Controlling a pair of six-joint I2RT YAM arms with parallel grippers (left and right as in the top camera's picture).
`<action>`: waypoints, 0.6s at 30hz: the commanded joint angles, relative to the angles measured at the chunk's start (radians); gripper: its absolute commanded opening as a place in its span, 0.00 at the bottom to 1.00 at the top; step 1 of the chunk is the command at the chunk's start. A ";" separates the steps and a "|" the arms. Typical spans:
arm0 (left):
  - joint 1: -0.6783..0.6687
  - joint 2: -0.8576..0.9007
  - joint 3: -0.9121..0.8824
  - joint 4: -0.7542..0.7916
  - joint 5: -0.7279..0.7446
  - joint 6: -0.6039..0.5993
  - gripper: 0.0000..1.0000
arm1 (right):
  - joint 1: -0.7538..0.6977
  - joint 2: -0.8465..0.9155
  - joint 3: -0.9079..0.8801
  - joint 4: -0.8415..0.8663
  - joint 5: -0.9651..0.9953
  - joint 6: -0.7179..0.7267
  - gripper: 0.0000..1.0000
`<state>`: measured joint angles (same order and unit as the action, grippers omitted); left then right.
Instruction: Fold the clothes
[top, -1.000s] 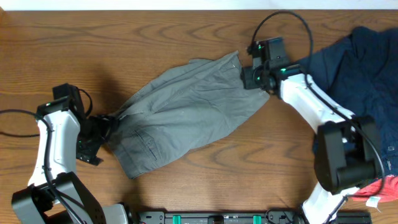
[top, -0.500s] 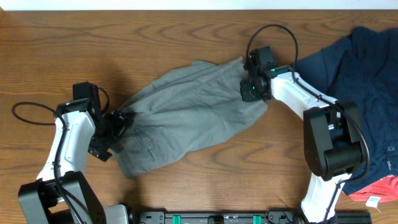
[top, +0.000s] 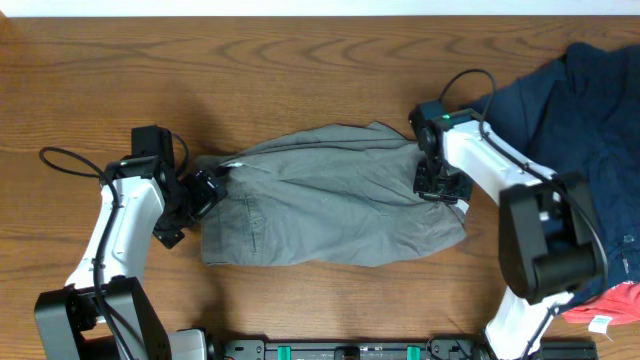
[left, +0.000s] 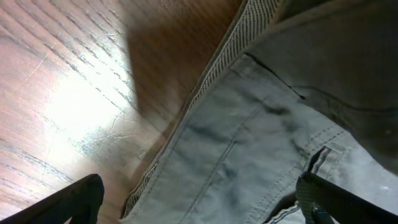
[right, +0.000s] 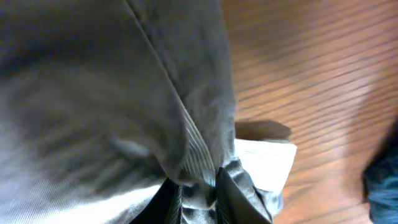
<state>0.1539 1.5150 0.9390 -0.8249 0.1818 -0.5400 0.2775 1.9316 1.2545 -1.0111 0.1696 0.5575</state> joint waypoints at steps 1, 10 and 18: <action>0.000 -0.005 0.015 0.000 0.044 0.110 0.95 | -0.008 -0.136 0.008 0.061 -0.022 -0.111 0.20; -0.110 -0.107 0.042 0.080 0.192 0.249 0.63 | -0.005 -0.195 0.008 0.191 -0.289 -0.428 0.24; -0.304 -0.021 0.032 0.263 0.120 0.251 0.59 | -0.001 -0.076 0.008 0.378 -0.305 -0.427 0.22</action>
<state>-0.1097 1.4521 0.9596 -0.6041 0.3355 -0.3119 0.2737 1.8107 1.2594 -0.6720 -0.1078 0.1596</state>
